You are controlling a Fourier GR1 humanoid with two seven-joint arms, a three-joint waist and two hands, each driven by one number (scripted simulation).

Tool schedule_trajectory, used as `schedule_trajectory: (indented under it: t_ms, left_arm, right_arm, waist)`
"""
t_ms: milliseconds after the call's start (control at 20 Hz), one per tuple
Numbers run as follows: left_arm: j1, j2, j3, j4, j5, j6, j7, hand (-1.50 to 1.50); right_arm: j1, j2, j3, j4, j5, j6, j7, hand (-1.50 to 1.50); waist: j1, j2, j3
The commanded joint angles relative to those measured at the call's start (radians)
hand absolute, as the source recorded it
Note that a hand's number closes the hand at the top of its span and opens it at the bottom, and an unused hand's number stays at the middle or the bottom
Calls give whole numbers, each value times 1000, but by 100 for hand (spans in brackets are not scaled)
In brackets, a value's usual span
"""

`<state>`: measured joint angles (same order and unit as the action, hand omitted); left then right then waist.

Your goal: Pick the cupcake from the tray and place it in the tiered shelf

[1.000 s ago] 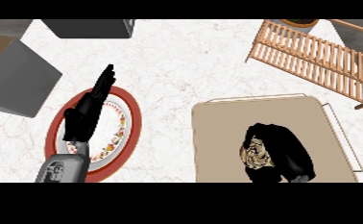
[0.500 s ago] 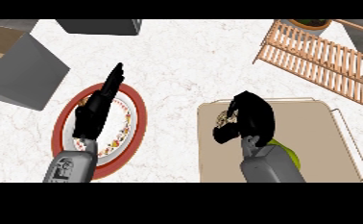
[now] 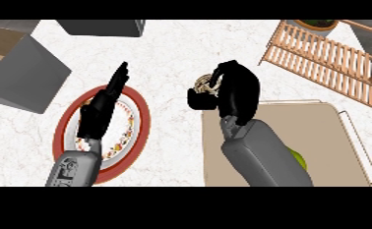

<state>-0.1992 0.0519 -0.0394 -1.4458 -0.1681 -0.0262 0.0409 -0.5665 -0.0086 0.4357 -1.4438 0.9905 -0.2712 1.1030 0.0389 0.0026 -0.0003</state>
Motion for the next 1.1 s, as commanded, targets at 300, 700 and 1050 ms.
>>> schedule_trajectory:
  t_ms: [300, 700, 1050]
  left_arm:
    - [4, 9, 15, -15, -3, 11, 16, 0]
    - [-19, 31, 51, 19, 28, -14, 13, 0]
    - [69, 9, 20, 19, 0, 6, -68, 0]
  right_arm:
    - [-249, 8, 10, -63, 241, -25, 378, 150]
    - [-332, 8, -139, -97, 426, 134, 356, 150]
    - [-463, -11, -314, -124, 520, 337, 269, 150]
  waist:
    - [-27, -13, -2]
    - [-47, -8, -1]
    - [-46, -11, -1]
